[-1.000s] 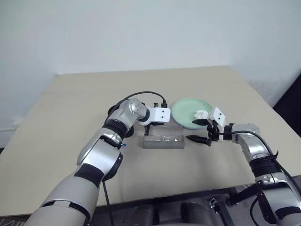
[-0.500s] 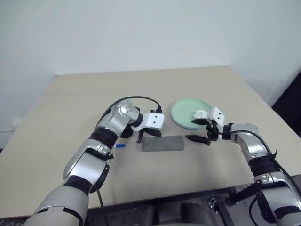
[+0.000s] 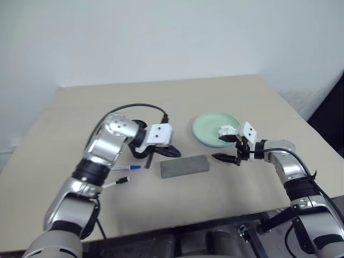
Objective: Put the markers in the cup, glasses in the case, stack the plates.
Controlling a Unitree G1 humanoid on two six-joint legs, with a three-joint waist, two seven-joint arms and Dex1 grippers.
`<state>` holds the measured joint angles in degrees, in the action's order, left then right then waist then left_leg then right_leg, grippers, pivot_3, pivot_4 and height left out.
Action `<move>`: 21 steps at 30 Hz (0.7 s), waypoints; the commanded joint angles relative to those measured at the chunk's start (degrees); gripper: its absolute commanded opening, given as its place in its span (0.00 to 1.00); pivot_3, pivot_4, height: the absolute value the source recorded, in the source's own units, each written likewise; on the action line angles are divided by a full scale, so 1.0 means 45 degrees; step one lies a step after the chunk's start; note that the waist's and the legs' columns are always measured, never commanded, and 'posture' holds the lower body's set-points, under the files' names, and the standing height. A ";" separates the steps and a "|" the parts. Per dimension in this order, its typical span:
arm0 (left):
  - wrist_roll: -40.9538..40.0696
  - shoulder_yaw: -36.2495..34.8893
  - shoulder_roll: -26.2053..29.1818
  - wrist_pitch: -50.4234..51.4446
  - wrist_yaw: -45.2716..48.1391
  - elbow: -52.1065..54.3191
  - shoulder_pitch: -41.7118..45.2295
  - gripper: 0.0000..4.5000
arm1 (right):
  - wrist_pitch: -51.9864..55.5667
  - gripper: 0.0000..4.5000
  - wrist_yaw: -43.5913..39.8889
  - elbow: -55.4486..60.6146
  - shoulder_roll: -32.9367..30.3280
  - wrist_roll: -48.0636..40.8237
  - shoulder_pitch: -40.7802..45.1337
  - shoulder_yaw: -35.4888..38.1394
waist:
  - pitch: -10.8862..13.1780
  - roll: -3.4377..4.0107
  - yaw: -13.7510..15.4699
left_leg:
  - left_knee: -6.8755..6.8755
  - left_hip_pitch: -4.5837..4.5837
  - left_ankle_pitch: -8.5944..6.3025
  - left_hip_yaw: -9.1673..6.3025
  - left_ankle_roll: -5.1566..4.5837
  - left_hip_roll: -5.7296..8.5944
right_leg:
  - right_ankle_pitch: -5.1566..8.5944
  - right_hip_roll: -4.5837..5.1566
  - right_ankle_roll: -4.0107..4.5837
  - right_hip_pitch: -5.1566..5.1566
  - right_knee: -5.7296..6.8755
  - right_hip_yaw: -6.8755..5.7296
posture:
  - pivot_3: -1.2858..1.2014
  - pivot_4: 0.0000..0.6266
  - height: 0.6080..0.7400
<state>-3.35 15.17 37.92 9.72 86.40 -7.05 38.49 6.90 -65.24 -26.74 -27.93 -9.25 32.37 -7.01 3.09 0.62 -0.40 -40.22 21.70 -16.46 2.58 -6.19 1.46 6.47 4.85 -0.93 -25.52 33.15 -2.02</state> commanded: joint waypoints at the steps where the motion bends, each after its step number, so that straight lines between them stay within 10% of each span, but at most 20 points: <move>1: -0.0674 -0.0716 0.1190 0.0413 0.0274 0.1300 -0.0681 0.01 | -0.0183 0.99 -0.0084 0.0189 -0.0060 -0.0117 0.0380 0.0161 | 0.0000 0.0000 -0.0006 | 0.0000 -0.0002 0.0000 0.0001 0.0001 0.0000 | 0.0001 0.0001 0.0000 0.0003 -0.0001 0.0000 | 0.52 0.00 1.00; 9: -0.0561 -0.1224 0.3503 0.0243 -0.0084 0.1475 -0.2348 0.01 | -0.0219 0.99 -0.0130 0.0038 -0.0011 -0.0115 0.0423 0.0081 | 0.0002 0.0001 0.0075 | 0.0004 -0.0010 -0.0027 0.0010 0.0057 0.0001 | 0.0002 0.0007 -0.0001 0.0003 -0.0004 0.0002 | 0.52 0.00 1.00; 19: 0.0032 -0.1187 0.4733 -0.0185 -0.0621 0.0132 -0.3484 0.65 | -0.0438 0.99 -0.0094 -0.0316 0.0152 -0.0046 0.0615 -0.0052 | 0.0004 0.0003 0.0065 | 0.0019 -0.0010 -0.0024 0.0013 0.0082 -0.0001 | 0.0002 0.0007 0.0000 -0.0008 0.0003 -0.0005 | 0.52 0.00 1.00; 21: 0.0069 -0.1146 0.4888 -0.0350 -0.0517 -0.0153 -0.3604 0.65 | -0.0446 0.99 -0.0058 -0.0267 0.0184 -0.0051 0.0543 -0.0050 | 0.0004 0.0004 0.0069 | 0.0023 -0.0009 -0.0024 0.0016 0.0085 -0.0002 | 0.0002 0.0007 0.0000 -0.0011 0.0005 -0.0006 | 0.52 0.00 1.00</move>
<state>-3.11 10.93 58.90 9.27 83.88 -7.31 21.98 6.03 -65.32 -28.66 -27.37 -9.03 33.34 -7.97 3.11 0.64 -0.09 -40.11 21.66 -16.57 2.66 -5.80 1.45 6.48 4.88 -0.93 -25.57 33.17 -2.06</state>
